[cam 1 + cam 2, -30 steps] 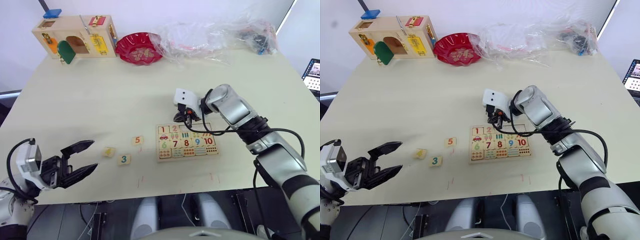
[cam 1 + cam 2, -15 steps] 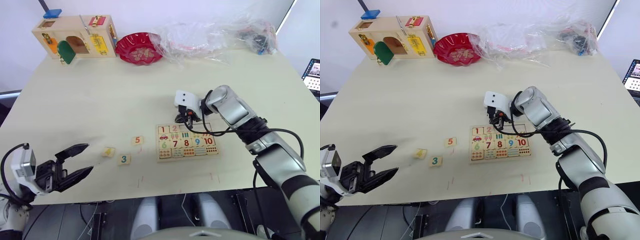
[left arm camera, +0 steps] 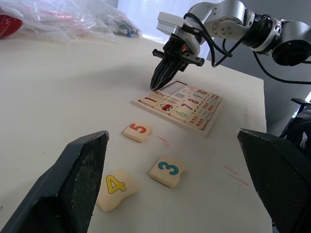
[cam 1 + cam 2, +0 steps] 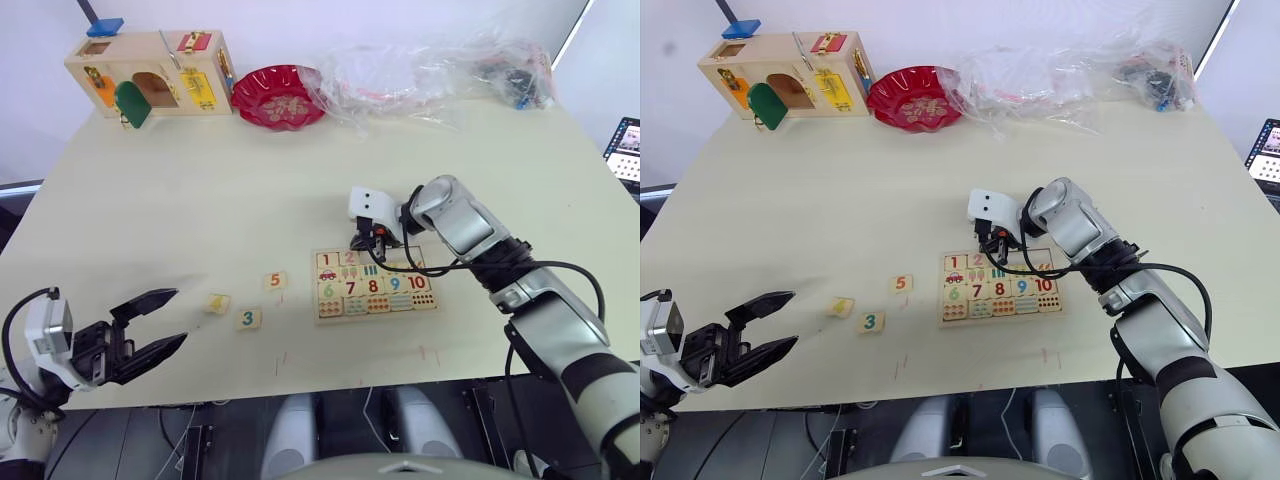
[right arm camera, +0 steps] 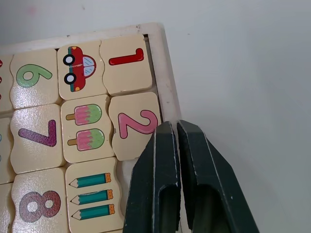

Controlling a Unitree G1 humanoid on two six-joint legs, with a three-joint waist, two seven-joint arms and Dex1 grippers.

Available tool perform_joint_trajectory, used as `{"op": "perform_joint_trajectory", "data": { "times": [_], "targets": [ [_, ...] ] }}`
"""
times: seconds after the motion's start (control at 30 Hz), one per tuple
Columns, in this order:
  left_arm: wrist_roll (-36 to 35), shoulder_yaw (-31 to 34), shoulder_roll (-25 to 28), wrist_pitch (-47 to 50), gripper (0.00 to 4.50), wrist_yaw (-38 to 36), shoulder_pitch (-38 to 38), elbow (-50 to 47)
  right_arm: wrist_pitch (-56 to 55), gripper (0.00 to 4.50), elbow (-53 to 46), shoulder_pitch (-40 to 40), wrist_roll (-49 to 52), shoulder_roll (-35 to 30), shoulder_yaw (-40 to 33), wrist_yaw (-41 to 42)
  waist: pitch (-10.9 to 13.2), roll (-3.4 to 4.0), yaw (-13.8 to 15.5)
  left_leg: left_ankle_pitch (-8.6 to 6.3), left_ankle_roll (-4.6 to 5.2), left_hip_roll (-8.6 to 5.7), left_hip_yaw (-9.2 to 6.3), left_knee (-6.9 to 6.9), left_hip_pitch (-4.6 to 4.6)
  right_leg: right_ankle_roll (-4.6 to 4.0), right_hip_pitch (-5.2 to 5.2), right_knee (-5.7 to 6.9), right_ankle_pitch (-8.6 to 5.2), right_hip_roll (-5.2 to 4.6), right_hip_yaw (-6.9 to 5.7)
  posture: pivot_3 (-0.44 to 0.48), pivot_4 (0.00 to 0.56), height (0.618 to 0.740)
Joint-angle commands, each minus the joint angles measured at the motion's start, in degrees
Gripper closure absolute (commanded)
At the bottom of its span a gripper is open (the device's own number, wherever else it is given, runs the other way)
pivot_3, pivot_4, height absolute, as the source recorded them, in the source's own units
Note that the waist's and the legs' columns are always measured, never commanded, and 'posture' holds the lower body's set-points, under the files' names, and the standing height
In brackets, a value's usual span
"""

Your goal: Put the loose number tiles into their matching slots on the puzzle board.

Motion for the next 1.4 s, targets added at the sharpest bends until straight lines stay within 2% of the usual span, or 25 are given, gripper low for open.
{"op": "perform_joint_trajectory", "data": {
  "times": [0.03, 0.4, 0.57, 0.8, 0.97, 1.03, 1.1, 1.13, 1.23, 1.37, 1.4],
  "targets": [
    [-0.5, 1.5, 0.5, -0.8, 0.00, -1.7, 0.5, -0.6, 0.1, 4.37, -2.0, 0.0, 0.0, 0.2, -0.1, 0.9, 0.0, 0.00, 0.0, 0.00, 0.00, 0.00, 0.00, 0.00, 0.00, 0.00, 0.00, 0.00, 0.00, 0.00, 0.00, 0.000, 0.150, 0.740],
    [-0.3, 1.6, 0.1, -0.6, 0.00, -1.7, 0.7, -1.2, 0.3, 4.37, -3.1, 0.2, 0.0, -0.1, -0.2, 1.5, 0.0, 0.00, 0.0, 0.00, 0.00, 0.00, -0.01, 0.00, 0.00, 0.00, 0.00, 0.00, 0.00, 0.00, 0.00, 0.000, 0.150, 0.740],
    [0.5, 2.3, -1.3, 0.6, 0.00, -1.5, 0.7, -2.1, -1.3, 4.37, -4.5, 0.4, 1.7, -1.4, -4.6, -0.7, 0.0, 0.00, 0.0, 0.00, 0.00, 0.00, -0.01, 0.01, 0.00, 0.00, 0.00, 0.01, 0.00, 0.00, 0.00, 0.000, 0.150, 0.740],
    [4.4, 4.2, -6.5, 1.7, 0.00, 11.7, 0.4, -7.6, -7.3, 4.37, -21.1, 12.9, 14.8, -4.4, -21.5, -3.6, 0.0, -0.07, 0.5, 0.00, 0.00, 0.00, -0.08, -0.01, -0.03, 0.02, 0.08, -0.10, 0.00, -0.08, -0.09, 0.000, 0.150, 0.740],
    [4.6, 5.2, -8.9, 5.8, 0.00, 19.2, 1.7, -14.5, -6.4, 4.37, -32.1, 23.7, 24.0, -6.5, -30.8, -5.0, 0.0, -0.08, 0.3, 0.00, 0.00, 0.02, -0.15, 0.02, 0.10, 0.02, 0.19, -0.02, 0.01, -0.07, -0.05, 0.000, 0.150, 0.740],
    [7.9, 4.1, -7.6, 8.5, 0.00, 23.2, 4.2, -17.6, -5.8, 4.37, -36.6, 32.5, 28.3, -10.3, -35.7, -2.4, -0.1, -0.14, 0.4, 0.00, 0.00, 0.01, -0.13, 0.02, 0.14, 0.02, 0.18, 0.01, 0.00, 0.01, 0.00, 0.000, 0.150, 0.740],
    [9.6, 3.3, -6.7, 9.5, 0.00, 23.0, 5.6, -18.3, -7.0, 3.84, -39.7, 40.8, 30.7, -14.1, -39.9, 0.0, -0.1, -0.13, 0.8, -0.01, 0.00, 0.02, -0.16, -0.09, 0.08, 0.02, 0.33, -0.32, -0.02, -0.01, -0.15, 0.000, 0.150, 0.740],
    [10.0, 3.4, -6.4, 9.7, 0.00, 23.0, 5.9, -18.2, -8.0, 3.76, -40.6, 44.2, 31.1, -15.7, -41.3, 1.0, 0.0, -0.11, 1.1, -0.01, 0.00, 0.01, -0.16, -0.10, 0.08, 0.02, 0.37, -0.37, -0.02, -0.02, -0.16, 0.000, 0.150, 0.740],
    [11.6, 3.9, -5.1, 8.9, 0.00, 20.9, 6.2, -15.9, -6.6, 2.34, -44.1, 52.9, 36.5, -18.0, -46.9, 1.0, 0.0, -0.10, 1.7, -0.02, 0.02, -0.01, -0.09, -0.10, 0.08, 0.08, 0.56, -0.73, -0.01, -0.04, -0.24, 0.000, 0.150, 0.740],
    [13.0, 4.9, -3.0, 8.4, 0.00, 17.7, 6.3, -11.2, -10.2, 0.22, -44.7, 63.7, 37.5, -20.4, -54.0, 1.9, 0.0, -0.12, 1.5, -0.01, 0.02, 0.01, 0.06, -0.04, 0.36, 0.02, 0.77, -0.74, -0.01, 0.11, -0.15, 0.000, 0.150, 0.740],
    [13.4, 5.1, -2.4, 8.2, 0.00, 16.9, 6.1, -9.6, -11.1, 0.05, -44.7, 66.4, 38.1, -20.5, -56.6, 1.9, -0.1, -0.14, 1.6, -0.01, 0.02, 0.02, 0.05, -0.05, 0.50, -0.12, 0.94, -0.74, -0.09, 0.15, -0.16, 0.000, 0.150, 0.740]
  ]
}}
